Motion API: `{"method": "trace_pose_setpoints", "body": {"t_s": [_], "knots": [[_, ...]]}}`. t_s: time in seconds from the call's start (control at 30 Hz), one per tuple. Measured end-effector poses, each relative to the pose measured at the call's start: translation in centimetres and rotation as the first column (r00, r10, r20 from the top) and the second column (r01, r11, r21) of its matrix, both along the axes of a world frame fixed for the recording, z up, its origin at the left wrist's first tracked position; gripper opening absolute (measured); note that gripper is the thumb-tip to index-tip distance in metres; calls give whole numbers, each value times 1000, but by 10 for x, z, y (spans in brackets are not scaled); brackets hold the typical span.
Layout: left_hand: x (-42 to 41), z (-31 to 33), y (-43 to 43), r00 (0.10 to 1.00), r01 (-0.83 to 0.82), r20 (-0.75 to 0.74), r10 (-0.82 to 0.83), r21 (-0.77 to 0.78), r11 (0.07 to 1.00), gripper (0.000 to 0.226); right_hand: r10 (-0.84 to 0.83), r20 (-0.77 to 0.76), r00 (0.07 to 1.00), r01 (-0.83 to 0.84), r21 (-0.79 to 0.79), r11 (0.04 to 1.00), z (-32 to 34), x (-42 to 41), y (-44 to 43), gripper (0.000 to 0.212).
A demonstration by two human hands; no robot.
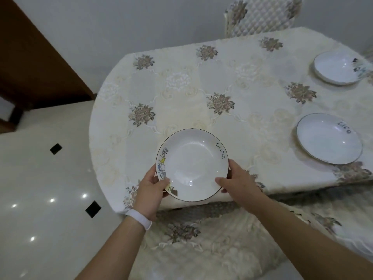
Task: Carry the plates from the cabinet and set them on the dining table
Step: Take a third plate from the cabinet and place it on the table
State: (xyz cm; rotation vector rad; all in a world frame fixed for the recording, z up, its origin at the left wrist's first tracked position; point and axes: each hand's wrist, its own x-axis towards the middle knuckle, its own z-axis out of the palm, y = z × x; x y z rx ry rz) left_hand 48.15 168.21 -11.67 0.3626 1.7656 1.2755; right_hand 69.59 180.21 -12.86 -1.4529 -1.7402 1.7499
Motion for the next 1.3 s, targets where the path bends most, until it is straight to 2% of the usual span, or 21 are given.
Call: {"method": "trace_pose_setpoints", "body": {"t_s": [0.17,0.3,0.67,1.17,1.3], "knots": [[-13,-25,5,999,-41,23,42,-40,998,49,60,72,996,-59,-22,998,-25,-18,11,38],[-23,-43,10,1000,6,-12,-7,-82,997,49,83,123,989,-80,-26,996,-41,-25,17,42],[-39,-76,28,998,32,-56,-39,-118,992,52,36,192,981,-32,-24,999,-71,-41,28,54],[-45,-77,34,991,30,-121,-55,-196,980,37,15,142,990,4,-129,992,-79,-45,42,49],[-46,-64,24,994,5,-107,-28,-211,977,35,23,187,982,-5,-93,996,-75,-39,44,38]]}}
